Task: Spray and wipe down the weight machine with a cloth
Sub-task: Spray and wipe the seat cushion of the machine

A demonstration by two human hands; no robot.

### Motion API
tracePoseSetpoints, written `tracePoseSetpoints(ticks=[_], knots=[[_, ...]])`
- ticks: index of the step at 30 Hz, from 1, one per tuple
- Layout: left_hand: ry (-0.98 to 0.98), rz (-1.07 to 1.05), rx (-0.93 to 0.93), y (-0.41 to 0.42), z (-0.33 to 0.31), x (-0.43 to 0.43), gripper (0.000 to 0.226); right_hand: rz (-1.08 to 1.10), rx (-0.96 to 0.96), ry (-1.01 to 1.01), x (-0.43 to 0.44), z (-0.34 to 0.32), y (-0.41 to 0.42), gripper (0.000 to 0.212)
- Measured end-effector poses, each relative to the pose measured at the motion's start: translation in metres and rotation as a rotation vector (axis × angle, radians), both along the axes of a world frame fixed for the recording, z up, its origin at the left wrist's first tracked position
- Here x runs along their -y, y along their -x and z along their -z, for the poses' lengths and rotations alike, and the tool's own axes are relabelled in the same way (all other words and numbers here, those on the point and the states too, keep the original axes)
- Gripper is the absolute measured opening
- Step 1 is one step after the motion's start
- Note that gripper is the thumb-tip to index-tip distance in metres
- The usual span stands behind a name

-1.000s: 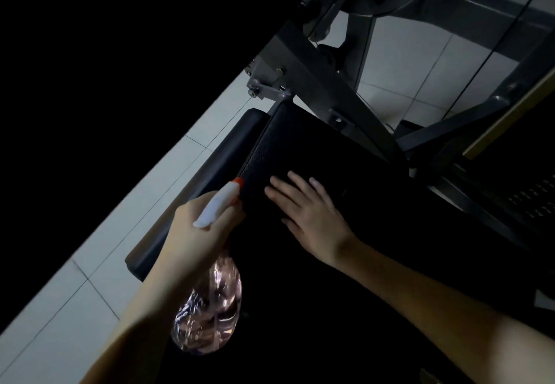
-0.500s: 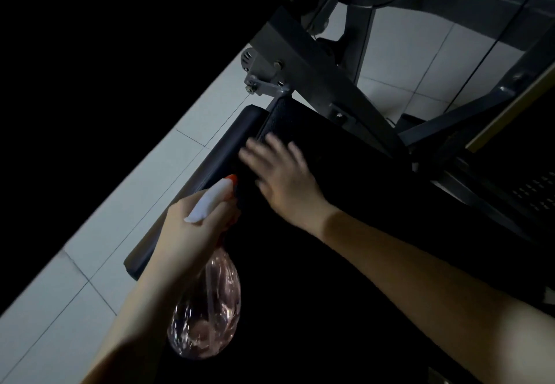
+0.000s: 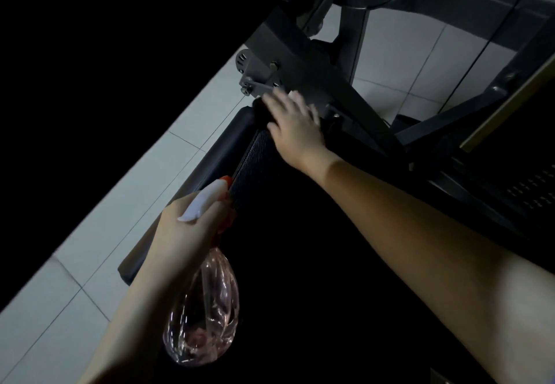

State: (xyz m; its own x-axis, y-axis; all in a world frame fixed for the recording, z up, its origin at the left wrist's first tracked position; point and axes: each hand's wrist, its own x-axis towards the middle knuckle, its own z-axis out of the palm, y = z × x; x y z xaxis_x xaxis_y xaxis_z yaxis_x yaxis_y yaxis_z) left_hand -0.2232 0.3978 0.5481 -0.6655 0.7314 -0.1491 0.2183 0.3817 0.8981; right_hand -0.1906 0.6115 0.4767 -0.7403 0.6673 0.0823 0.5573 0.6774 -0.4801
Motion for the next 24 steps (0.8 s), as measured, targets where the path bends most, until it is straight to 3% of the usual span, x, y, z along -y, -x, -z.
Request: tracePoseSetpoints(ticks=[3, 11, 16, 22, 24], knots=[[-0.002, 0.006, -0.011, 0.000, -0.001, 0.001, 0.046, -0.211, 0.046, -0.096, -0.008, 0.009, -0.029, 0.057], [0.034, 0.009, 0.002, -0.002, 0.000, 0.003, 0.028, 0.156, -0.113, 0.175, -0.016, 0.013, -0.031, 0.051], [0.042, 0.026, -0.037, -0.006, -0.004, 0.005, 0.032, 0.083, -0.079, 0.118, -0.016, 0.032, -0.083, 0.054], [0.058, 0.031, -0.039, -0.010, -0.005, 0.006, 0.027, 0.412, -0.144, 0.177, 0.000, 0.023, -0.052, 0.052], [0.066, 0.019, -0.007, -0.011, -0.004, 0.005, 0.029, 0.273, -0.140, 0.102, 0.017, 0.027, -0.059, 0.053]])
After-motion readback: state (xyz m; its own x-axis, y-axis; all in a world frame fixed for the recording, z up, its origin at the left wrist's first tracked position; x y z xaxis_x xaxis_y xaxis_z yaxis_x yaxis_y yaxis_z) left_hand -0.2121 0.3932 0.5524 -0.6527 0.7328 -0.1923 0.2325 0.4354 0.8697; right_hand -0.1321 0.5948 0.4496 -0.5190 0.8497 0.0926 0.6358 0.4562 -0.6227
